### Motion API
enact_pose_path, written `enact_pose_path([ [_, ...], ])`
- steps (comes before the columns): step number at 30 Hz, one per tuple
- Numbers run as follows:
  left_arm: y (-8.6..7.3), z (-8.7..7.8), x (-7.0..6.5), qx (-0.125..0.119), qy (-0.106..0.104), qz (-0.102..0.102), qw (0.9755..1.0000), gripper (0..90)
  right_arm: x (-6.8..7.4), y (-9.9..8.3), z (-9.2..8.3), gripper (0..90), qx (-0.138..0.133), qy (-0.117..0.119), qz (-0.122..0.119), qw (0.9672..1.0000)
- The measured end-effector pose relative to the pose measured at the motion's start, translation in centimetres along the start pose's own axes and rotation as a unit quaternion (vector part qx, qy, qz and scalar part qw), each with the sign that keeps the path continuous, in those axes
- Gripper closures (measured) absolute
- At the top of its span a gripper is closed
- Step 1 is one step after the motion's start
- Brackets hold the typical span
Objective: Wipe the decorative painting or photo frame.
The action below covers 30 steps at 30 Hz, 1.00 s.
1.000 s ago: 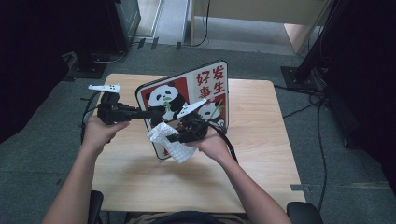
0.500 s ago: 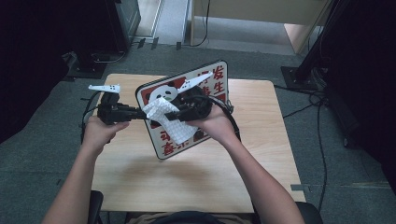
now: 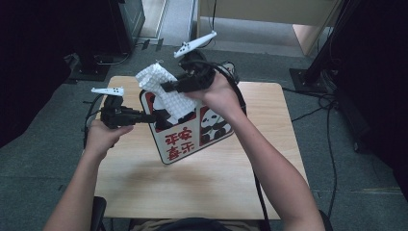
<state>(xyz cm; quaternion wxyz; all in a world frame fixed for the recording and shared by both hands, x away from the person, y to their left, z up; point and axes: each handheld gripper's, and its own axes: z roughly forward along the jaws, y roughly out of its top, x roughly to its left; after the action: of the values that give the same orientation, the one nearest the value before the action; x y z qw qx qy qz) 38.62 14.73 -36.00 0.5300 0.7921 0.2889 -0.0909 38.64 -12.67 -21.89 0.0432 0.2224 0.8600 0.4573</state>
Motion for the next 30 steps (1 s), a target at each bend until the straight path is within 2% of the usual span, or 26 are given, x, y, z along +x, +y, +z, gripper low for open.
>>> enact_pose_path([
  [7,0.0,0.0,0.0,0.0,0.001,0.004,1.0,74.7,-0.5,3.3,0.7,78.3,0.001,-0.018,0.001,0.9998],
  [12,0.0,0.0,0.0,-0.001,0.004,0.008,1.0,75.3,-0.6,4.6,2.5,78.3,0.004,-0.019,0.007,0.9998],
  [15,0.0,0.0,0.0,-0.001,0.004,0.008,1.0,75.4,-0.6,4.7,3.9,78.3,0.016,-0.018,0.005,0.9997],
  [20,0.0,-0.1,0.0,0.001,0.005,0.01,0.9999,75.4,-1.0,4.3,5.5,78.3,0.037,-0.034,0.005,0.9987],
  [23,0.0,-0.1,0.1,0.001,0.006,0.011,0.9999,75.4,-1.3,3.9,5.8,78.4,0.042,-0.035,0.007,0.9985],
  [30,0.0,-0.1,0.1,0.001,0.006,0.01,0.9999,75.5,-1.5,3.2,5.9,78.1,0.035,-0.038,0.007,0.9986],
])
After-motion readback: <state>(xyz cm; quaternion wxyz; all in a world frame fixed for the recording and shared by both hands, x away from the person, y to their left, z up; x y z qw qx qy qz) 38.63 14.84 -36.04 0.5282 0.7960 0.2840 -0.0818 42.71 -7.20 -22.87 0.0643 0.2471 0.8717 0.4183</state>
